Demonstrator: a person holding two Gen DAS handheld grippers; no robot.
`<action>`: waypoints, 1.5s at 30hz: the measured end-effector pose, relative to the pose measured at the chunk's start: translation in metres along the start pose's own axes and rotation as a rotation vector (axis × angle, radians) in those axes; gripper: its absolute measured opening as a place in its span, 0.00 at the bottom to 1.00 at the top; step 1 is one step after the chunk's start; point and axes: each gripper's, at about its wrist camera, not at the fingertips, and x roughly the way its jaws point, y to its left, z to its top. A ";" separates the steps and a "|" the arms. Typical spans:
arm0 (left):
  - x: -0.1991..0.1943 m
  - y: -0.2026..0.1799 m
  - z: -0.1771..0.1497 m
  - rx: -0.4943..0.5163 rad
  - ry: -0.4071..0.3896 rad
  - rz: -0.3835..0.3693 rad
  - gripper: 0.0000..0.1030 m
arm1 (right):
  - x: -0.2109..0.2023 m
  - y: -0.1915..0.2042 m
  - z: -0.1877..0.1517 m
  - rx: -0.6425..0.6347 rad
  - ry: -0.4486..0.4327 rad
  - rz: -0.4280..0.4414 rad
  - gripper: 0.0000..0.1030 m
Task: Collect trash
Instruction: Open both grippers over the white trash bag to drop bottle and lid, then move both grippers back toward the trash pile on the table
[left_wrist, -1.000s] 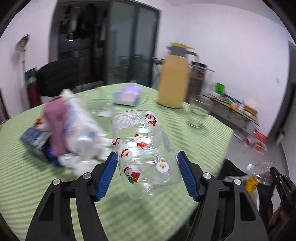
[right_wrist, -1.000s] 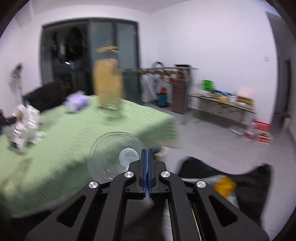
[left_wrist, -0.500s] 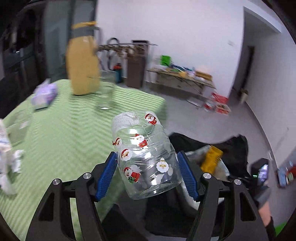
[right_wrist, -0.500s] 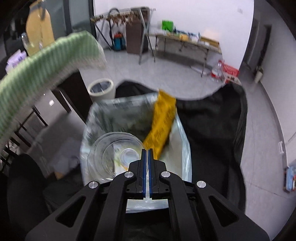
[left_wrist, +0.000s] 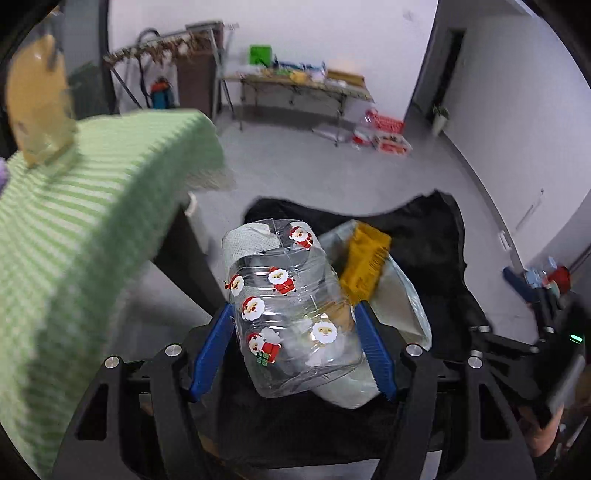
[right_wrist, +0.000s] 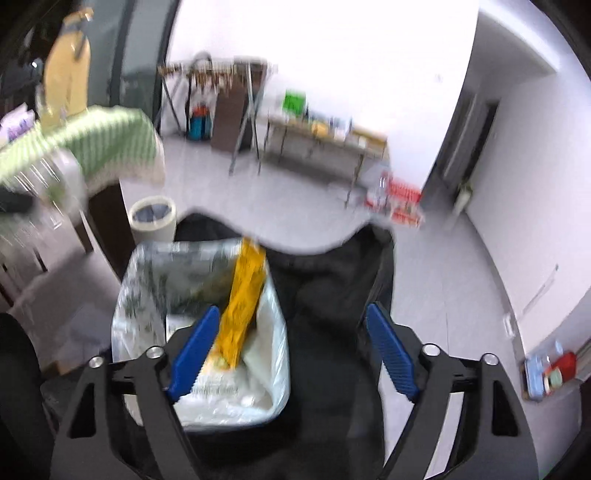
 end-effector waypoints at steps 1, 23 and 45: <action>0.011 -0.005 0.001 0.000 0.025 -0.014 0.63 | 0.004 -0.008 -0.004 0.039 0.007 0.032 0.77; 0.096 -0.016 0.011 -0.025 0.164 0.023 0.83 | -0.001 -0.039 -0.012 0.243 -0.058 0.222 0.77; -0.030 0.011 -0.004 -0.024 0.001 0.012 0.86 | 0.009 -0.015 -0.005 0.149 0.031 0.203 0.77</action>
